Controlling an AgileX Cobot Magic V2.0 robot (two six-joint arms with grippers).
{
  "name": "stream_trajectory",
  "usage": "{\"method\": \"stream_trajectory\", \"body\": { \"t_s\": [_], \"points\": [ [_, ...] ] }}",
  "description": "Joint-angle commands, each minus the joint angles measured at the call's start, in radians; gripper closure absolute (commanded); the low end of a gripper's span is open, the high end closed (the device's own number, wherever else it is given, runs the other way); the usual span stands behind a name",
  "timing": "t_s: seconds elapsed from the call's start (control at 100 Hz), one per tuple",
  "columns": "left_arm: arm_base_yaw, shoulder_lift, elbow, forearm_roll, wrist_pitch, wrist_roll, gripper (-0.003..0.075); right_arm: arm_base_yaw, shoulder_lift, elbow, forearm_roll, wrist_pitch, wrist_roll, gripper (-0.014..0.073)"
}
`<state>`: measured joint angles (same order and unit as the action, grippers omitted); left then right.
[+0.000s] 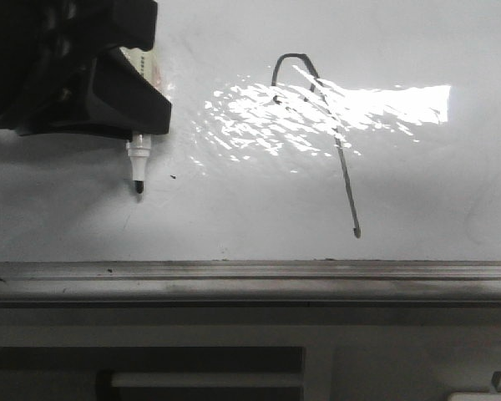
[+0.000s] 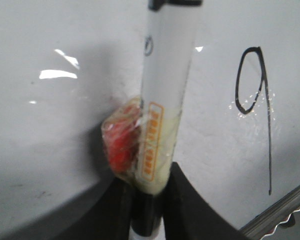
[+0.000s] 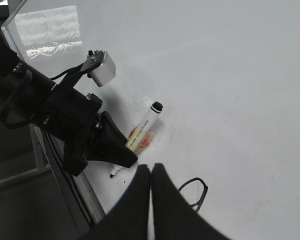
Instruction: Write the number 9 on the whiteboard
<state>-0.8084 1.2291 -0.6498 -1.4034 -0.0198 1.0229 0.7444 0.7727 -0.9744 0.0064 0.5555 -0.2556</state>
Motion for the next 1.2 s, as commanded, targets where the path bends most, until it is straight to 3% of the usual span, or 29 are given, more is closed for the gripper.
{"method": "stream_trajectory", "body": {
  "t_s": [0.0, 0.36, 0.66, 0.73, 0.85, 0.92, 1.1, 1.19],
  "points": [
    [-0.002, 0.028, -0.040, -0.039, -0.071, -0.008, 0.0741, -0.008, -0.005, -0.028, 0.003, -0.070, 0.005, 0.0652],
    [-0.002, 0.088, -0.092, -0.042, -0.073, -0.010, 0.0741, -0.008, -0.005, -0.028, 0.003, -0.070, 0.005, 0.0652],
    [0.000, 0.090, -0.092, -0.101, -0.158, -0.014, 0.0729, -0.008, -0.005, -0.028, 0.003, -0.070, 0.005, 0.0652],
    [0.000, 0.090, -0.092, -0.101, -0.166, -0.014, 0.0659, -0.008, -0.005, -0.028, 0.003, -0.070, 0.005, 0.0652],
    [0.000, 0.090, -0.092, -0.101, -0.177, -0.014, 0.0421, -0.008, -0.005, -0.028, 0.003, -0.074, 0.005, 0.0652],
    [0.000, 0.090, -0.092, -0.101, -0.182, -0.014, 0.0330, -0.008, -0.005, -0.028, 0.004, -0.078, 0.005, 0.0652],
    [0.000, 0.090, -0.092, -0.105, -0.208, -0.014, 0.0281, -0.008, -0.005, -0.028, 0.007, -0.082, 0.005, 0.0652],
    [0.000, 0.075, -0.092, -0.105, -0.196, -0.014, 0.0213, -0.008, -0.005, -0.028, 0.001, -0.067, 0.005, 0.0652]
  ]
}}
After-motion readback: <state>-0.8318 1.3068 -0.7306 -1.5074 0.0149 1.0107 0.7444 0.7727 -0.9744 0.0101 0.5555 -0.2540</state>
